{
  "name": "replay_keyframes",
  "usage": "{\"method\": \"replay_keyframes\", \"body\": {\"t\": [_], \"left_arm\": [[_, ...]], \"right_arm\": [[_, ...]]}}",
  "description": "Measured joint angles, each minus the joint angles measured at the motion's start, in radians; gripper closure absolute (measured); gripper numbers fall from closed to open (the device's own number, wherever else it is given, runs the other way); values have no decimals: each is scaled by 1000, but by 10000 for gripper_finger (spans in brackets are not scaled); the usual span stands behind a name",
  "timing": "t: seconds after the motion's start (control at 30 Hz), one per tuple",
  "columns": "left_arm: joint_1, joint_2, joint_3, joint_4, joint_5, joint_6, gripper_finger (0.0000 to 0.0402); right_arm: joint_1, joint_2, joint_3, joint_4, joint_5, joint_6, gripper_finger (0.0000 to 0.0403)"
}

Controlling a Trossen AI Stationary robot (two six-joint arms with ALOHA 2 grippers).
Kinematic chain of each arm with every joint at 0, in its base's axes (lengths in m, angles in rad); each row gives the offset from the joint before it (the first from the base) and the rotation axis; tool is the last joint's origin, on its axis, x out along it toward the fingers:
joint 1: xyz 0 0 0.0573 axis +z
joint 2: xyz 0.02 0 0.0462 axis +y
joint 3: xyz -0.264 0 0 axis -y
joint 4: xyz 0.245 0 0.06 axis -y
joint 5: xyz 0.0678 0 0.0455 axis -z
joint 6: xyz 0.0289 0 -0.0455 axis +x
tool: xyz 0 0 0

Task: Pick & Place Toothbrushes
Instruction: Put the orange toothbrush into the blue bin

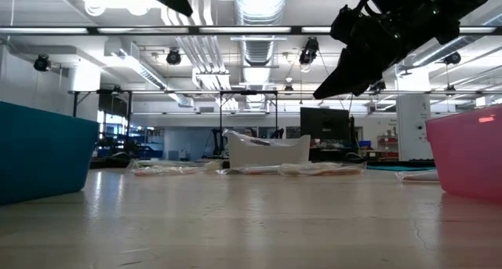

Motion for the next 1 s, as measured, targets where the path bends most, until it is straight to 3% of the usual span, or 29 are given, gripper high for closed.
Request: {"method": "replay_keyframes", "body": {"t": [0.3,0.5,0.77,1.0], "left_arm": [[153,0,-1,10,43,104,323],[276,0,-1,91,115,276,323],[447,0,-62,387,331,645,323],[549,-22,-185,709,629,791,323]], "right_arm": [[0,0,-45,68,0,0,394],[-1,0,-48,68,0,-3,394],[-2,0,-48,68,0,-11,394],[-3,0,-48,68,0,-10,394]]}}
